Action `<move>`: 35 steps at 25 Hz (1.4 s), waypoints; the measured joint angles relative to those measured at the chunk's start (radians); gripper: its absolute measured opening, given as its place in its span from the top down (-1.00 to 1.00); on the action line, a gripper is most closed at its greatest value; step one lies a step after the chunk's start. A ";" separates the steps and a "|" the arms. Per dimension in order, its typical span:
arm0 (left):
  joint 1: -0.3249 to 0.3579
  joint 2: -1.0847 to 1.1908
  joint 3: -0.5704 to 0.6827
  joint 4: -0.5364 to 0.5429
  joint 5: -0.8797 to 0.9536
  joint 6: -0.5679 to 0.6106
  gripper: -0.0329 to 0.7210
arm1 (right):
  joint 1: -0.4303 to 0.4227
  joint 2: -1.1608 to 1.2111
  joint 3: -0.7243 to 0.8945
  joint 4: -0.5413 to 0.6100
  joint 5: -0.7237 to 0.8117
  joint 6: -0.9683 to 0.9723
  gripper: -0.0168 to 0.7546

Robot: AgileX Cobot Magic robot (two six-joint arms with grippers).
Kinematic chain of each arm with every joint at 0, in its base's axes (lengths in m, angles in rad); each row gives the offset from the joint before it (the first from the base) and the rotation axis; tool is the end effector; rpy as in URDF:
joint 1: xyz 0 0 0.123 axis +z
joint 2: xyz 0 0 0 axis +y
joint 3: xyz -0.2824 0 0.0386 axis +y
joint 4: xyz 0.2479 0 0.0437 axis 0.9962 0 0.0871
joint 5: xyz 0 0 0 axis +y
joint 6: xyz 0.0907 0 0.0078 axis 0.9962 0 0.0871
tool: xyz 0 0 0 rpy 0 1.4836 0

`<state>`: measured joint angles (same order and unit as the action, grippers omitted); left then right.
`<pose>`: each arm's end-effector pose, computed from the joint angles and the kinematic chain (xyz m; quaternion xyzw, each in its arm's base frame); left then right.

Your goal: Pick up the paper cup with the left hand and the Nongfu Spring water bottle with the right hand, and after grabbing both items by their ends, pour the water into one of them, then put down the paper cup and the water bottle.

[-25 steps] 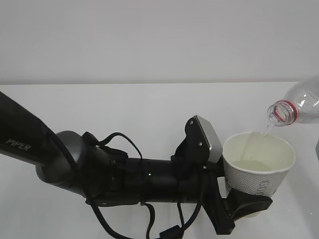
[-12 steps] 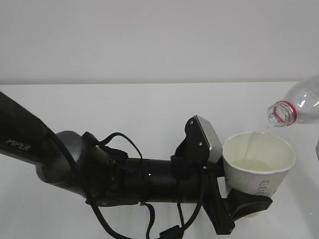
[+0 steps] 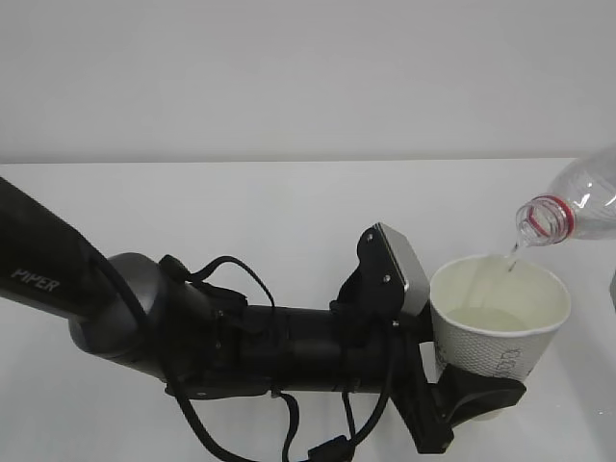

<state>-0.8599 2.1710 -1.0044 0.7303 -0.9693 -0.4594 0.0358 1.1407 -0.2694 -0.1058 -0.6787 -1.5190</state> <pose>0.2248 -0.3377 0.1043 0.4784 0.6129 -0.4487 0.4406 0.2003 0.0132 0.2243 -0.5583 0.4921 -0.4533 0.4906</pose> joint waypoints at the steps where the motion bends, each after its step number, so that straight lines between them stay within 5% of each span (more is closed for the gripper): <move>1: 0.000 0.000 0.000 0.000 0.000 0.000 -0.49 | 0.000 0.000 0.000 0.000 0.000 0.000 -0.11; 35: 0.000 0.000 0.000 0.000 0.000 0.000 -0.49 | 0.000 0.000 0.000 0.000 -0.004 -0.002 -0.11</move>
<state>-0.8599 2.1710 -1.0044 0.7303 -0.9693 -0.4594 0.0358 1.1407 -0.2694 -0.1058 -0.6826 -1.5208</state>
